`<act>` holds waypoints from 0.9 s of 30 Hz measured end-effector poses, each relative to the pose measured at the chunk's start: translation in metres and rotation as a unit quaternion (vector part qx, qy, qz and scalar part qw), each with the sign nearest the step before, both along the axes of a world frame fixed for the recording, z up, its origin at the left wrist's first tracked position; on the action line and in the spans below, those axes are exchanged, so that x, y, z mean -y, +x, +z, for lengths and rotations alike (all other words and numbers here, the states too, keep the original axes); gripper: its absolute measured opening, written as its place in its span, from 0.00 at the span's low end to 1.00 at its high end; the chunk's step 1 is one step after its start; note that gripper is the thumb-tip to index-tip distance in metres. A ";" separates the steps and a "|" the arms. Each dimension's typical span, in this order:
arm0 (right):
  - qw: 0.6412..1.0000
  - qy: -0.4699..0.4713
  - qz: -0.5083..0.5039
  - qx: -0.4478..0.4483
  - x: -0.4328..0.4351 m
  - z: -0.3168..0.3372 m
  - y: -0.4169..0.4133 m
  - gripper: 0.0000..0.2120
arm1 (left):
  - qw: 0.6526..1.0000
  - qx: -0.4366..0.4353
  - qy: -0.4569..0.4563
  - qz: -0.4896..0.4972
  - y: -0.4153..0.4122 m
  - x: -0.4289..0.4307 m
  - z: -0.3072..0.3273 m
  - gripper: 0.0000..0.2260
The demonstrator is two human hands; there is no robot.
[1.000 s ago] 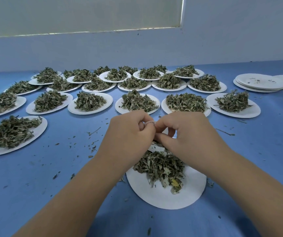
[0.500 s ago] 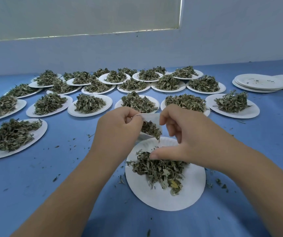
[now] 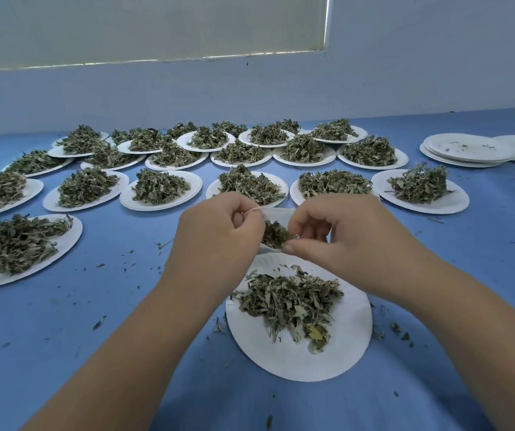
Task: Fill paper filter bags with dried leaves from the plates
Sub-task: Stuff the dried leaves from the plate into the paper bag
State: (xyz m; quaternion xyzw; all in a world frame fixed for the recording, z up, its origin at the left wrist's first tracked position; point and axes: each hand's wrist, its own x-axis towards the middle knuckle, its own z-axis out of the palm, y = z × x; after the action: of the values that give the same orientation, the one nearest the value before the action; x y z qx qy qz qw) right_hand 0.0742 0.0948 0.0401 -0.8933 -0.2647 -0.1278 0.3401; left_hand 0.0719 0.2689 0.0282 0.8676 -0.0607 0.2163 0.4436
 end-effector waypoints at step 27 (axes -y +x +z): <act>0.987 -0.104 -0.059 -0.105 -0.047 0.014 0.038 0.05 | 0.997 0.070 0.019 -0.036 -0.004 -0.001 0.002 0.08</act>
State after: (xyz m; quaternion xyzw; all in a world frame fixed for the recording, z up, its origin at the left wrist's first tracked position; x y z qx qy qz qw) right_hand 0.1123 0.1416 0.0539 -0.9462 -0.1861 -0.0247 0.2635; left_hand 0.0682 0.2694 0.0299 0.8559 -0.1269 0.2596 0.4288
